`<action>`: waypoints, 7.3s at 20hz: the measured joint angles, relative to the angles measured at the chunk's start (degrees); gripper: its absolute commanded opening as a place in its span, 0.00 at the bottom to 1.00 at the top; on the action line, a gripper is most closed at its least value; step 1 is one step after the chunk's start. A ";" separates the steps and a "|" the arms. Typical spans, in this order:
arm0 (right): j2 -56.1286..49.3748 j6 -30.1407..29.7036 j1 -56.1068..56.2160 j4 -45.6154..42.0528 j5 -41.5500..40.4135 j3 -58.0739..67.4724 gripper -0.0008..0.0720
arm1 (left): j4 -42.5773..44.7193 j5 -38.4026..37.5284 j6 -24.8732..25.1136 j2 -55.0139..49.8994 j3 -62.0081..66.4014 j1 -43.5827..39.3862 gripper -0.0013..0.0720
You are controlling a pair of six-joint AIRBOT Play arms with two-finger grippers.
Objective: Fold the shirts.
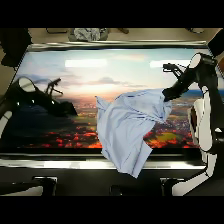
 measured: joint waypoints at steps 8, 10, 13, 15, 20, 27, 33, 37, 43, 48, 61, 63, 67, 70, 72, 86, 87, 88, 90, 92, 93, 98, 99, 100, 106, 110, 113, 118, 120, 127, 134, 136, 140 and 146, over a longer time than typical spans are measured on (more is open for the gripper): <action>0.00 -0.17 -0.13 -0.61 1.49 0.00 0.08 | -16.92 16.41 -1.49 11.69 -31.78 -19.87 0.94; 0.00 -0.17 0.02 -0.42 1.81 0.02 0.08 | -19.93 20.72 -2.36 11.80 -33.97 -25.14 0.94; 0.00 -0.20 -0.13 -0.44 2.38 0.02 0.08 | -23.50 26.05 -3.39 10.64 -35.39 -31.30 0.94; 0.00 -0.20 -0.09 -0.42 3.04 0.00 0.08 | -25.46 29.46 -4.11 9.38 -35.82 -34.56 0.93; 0.13 -0.20 -0.02 -0.39 4.70 0.00 0.08 | -28.96 39.82 -5.55 7.19 -36.20 -39.58 0.56; 3.87 -0.22 -0.02 -0.83 5.49 0.00 0.08 | -29.38 44.46 -4.42 7.06 -35.78 -40.57 0.06; 16.17 -0.20 -0.04 -3.78 0.11 0.11 0.08 | -15.41 40.24 -3.67 29.22 -26.88 -25.66 0.06; 31.71 0.74 -0.04 -11.10 -11.43 0.15 0.07 | -4.68 37.07 -6.19 44.89 -11.06 -7.28 0.06; 54.14 5.11 -0.02 -20.57 -21.62 0.24 0.07 | -0.48 34.10 -9.25 52.13 10.75 17.38 0.06; 60.96 6.01 -0.02 -22.34 -20.00 0.24 0.07 | -2.67 33.57 -9.75 52.92 17.57 23.02 0.06; 27.76 6.80 0.00 -13.46 -8.44 -6.36 0.08 | -3.21 15.76 -2.08 27.85 2.51 24.33 0.07; 18.91 8.11 -0.04 -8.33 -11.98 -7.85 0.08 | -3.30 18.80 -1.33 21.18 -3.02 24.35 0.07; 6.56 10.40 0.02 5.55 -21.70 -9.01 0.08 | -8.57 25.77 2.10 9.68 -7.26 24.13 0.07; 1.79 10.60 1.64 12.00 -28.22 -9.27 0.10 | -12.74 28.61 7.87 3.74 -8.28 21.84 0.10; 0.46 10.54 2.75 13.88 -31.54 -9.16 0.64 | -14.16 29.75 10.27 1.36 -8.48 20.79 0.80; 4.83 -1.20 -10.21 7.80 -5.14 -10.97 0.76 | 2.27 8.87 6.29 -1.07 -15.19 31.98 0.75; 4.90 -1.51 -10.19 7.82 -4.37 -11.74 0.76 | 2.36 9.62 6.45 -1.07 -16.59 31.71 0.74; 4.92 -1.73 -10.12 7.82 -3.85 -12.41 0.76 | 2.27 10.54 6.54 -1.07 -17.64 31.36 0.74; 4.94 -2.14 -10.05 7.67 -3.67 -13.57 0.76 | 1.75 12.72 6.71 -1.03 -18.99 30.36 0.74; 4.94 -2.54 -10.05 7.37 -3.50 -14.27 0.76 | 0.85 15.34 6.71 -0.98 -19.74 29.07 0.62; 4.94 -2.64 -10.05 7.17 -3.48 -14.51 0.76 | 0.87 16.74 6.75 -1.05 -19.89 28.28 0.61; 5.11 -3.17 -10.01 7.06 -3.43 -18.14 0.83 | 1.20 20.63 6.73 -1.18 -20.55 25.11 0.07; 5.27 -3.34 -9.97 7.96 -3.50 -20.09 0.89 | 1.25 20.85 6.73 -1.11 -20.55 24.79 0.07; 5.51 -3.67 -9.86 8.74 -3.91 -22.05 0.89 | 1.25 20.96 6.71 -1.03 -20.57 24.57 0.07; 6.03 -4.59 -7.08 14.01 -9.29 -33.24 0.88 | 1.22 21.07 6.71 0.87 -20.61 24.06 0.07; 6.23 -2.71 -4.57 14.69 -11.39 -37.77 0.84 | 1.03 20.81 6.71 2.62 -20.61 24.00 0.07; 6.23 -1.07 -1.90 14.58 -13.86 -39.32 0.32 | 1.01 20.63 6.71 3.74 -20.61 24.00 0.07; 7.02 1.95 1.01 12.79 -17.53 -39.17 0.07 | 1.03 17.99 6.91 4.98 -18.60 24.00 0.06; 10.23 0.35 1.20 10.54 -18.49 -36.26 0.07 | 1.03 15.96 8.00 6.99 -14.56 23.76 0.06; 35.58 -4.15 1.64 -7.78 -24.57 -9.57 0.07 | -0.28 14.91 5.75 24.04 21.11 23.12 0.06; 55.60 -2.75 1.62 -16.24 -27.28 2.95 0.07 | 0.31 18.32 -1.53 37.24 41.46 23.12 0.06; 57.79 -2.78 1.62 -16.87 -26.69 3.69 0.07 | 0.20 18.05 -2.21 38.84 42.60 23.12 0.06; 58.66 -2.84 1.62 -17.55 -25.00 4.22 0.07 | 0.48 18.36 -2.75 39.87 43.63 23.12 0.06; 46.82 -3.26 1.68 -17.46 -15.82 4.37 0.07 | 1.31 8.94 -2.75 30.84 41.44 23.06 0.06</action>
